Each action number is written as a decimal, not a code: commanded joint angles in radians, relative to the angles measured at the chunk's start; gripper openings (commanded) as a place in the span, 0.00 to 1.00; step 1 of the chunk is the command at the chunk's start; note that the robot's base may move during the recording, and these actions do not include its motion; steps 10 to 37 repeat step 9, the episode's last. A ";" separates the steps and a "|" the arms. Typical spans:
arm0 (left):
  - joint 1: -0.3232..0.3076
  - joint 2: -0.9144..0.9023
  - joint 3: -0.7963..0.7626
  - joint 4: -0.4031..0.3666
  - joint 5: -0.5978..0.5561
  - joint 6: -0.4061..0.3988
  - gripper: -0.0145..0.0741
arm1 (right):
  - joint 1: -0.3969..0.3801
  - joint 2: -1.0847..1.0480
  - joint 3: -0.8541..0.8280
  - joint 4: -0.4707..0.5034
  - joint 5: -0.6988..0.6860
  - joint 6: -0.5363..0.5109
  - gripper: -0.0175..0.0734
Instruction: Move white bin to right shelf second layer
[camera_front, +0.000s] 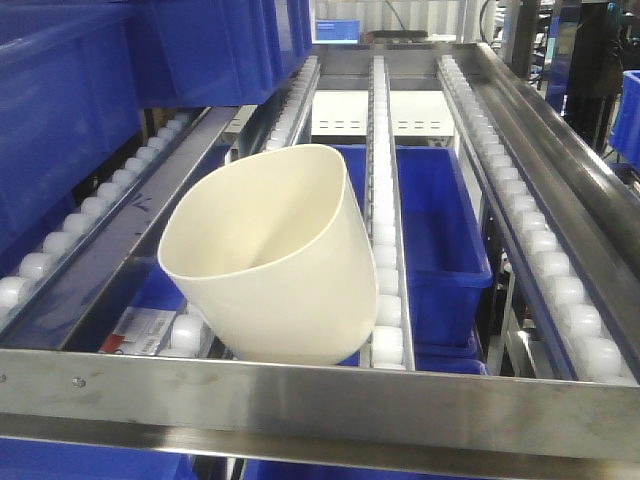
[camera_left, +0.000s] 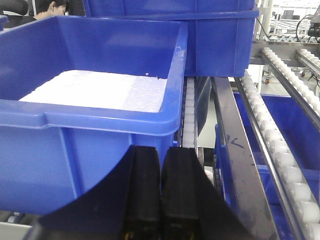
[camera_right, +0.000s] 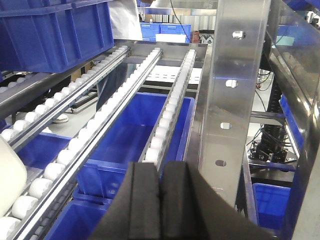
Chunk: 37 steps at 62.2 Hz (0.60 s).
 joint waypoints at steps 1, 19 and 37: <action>-0.005 -0.015 0.027 -0.005 -0.083 -0.005 0.26 | -0.006 -0.018 0.001 -0.001 -0.091 -0.003 0.25; -0.005 -0.015 0.027 -0.005 -0.083 -0.005 0.26 | -0.006 -0.018 0.001 -0.001 -0.091 -0.003 0.25; -0.005 -0.015 0.027 -0.005 -0.083 -0.005 0.26 | -0.006 -0.018 0.001 -0.001 -0.091 -0.003 0.25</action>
